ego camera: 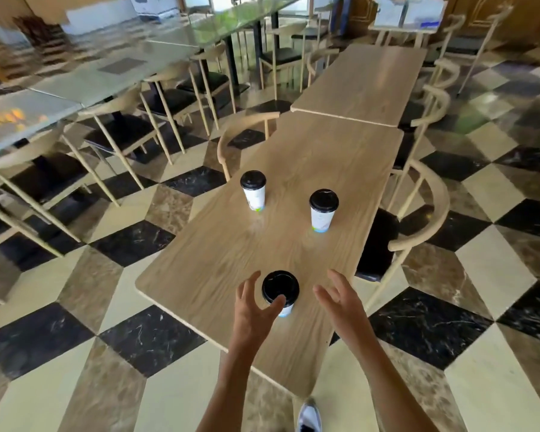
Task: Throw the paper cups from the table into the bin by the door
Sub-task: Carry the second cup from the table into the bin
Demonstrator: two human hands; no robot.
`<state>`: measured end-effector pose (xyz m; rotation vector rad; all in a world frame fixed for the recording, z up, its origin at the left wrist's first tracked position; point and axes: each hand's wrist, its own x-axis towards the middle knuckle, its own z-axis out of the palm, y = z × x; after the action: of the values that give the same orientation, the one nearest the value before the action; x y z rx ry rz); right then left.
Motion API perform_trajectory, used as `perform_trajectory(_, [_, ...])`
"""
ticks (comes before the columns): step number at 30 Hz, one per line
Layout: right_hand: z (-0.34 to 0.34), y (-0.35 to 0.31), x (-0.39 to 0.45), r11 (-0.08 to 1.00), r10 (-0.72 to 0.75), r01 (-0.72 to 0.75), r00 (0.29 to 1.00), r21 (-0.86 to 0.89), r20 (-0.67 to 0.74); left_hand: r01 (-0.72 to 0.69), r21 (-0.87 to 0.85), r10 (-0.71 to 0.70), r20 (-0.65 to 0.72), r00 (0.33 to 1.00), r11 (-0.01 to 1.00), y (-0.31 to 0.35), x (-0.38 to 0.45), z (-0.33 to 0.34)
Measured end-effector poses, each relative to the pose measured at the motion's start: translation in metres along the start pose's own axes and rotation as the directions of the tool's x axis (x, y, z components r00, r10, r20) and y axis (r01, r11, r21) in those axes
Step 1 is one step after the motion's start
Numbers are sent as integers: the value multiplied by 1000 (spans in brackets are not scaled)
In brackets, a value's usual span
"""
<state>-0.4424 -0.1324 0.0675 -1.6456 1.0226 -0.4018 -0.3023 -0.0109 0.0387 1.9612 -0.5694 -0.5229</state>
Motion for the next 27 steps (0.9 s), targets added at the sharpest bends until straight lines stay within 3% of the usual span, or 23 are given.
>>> perform_trajectory(8, [13,17,40,993,101,-102,995,53,14,-4,184,-22,142,990,983,-19,39,30])
perform_trajectory(16, [22,26,52,980,177,-174,984,92,-24,-3,189,-34,190,981,982,-31,60,34])
perform_trajectory(25, [34,25,52,974,219,-216,975,66,-37,175,-92,-155,190,969,980,-9,76,7])
perform_trajectory(27, [28,4,16,969,241,-203,900,141,-363,42,-143,26,445,895,989,36,88,-3])
